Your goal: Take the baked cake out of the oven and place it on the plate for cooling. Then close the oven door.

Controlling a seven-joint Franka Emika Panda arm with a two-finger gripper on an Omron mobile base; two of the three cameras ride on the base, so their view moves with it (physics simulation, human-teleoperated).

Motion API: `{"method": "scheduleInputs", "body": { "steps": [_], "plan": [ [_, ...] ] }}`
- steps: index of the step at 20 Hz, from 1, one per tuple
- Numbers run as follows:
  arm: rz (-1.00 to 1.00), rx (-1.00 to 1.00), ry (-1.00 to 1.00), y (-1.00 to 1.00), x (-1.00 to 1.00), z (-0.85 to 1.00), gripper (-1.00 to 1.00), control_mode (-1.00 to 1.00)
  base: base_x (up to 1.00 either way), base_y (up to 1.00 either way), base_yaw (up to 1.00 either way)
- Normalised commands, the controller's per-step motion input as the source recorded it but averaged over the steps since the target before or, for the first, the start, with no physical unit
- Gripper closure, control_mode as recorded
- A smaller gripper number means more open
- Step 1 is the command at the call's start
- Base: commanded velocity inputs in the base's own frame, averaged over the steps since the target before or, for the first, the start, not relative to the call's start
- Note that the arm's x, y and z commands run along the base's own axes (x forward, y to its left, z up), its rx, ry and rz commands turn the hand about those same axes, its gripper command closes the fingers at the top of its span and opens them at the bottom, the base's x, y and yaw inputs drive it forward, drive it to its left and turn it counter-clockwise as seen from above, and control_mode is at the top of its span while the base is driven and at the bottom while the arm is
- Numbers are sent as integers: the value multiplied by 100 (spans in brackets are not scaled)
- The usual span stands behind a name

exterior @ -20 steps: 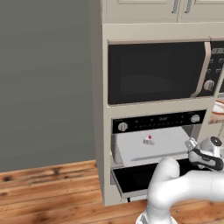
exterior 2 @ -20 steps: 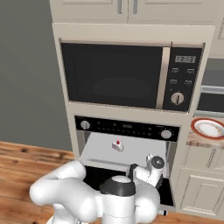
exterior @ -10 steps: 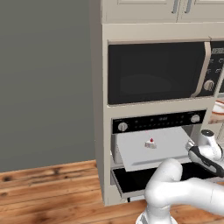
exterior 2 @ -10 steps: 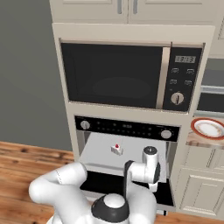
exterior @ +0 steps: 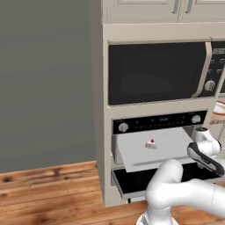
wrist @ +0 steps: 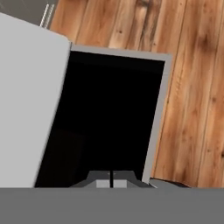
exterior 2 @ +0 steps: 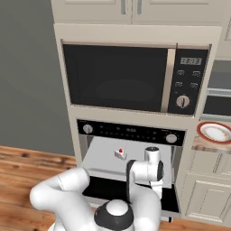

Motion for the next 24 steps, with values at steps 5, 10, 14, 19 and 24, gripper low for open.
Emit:
{"method": "scheduleInputs", "body": {
  "steps": [5,10,14,19,24],
  "plan": [
    [3,5,1,-22,-7,81,100,-100,0,0,0],
    [15,8,0,-11,-31,70,100,-100,0,0,0],
    [25,14,0,3,-52,31,100,-100,0,0,0],
    [29,19,0,37,-41,7,100,-100,0,0,0],
    [30,23,-3,59,-6,11,100,-100,0,0,0]
  ]
}}
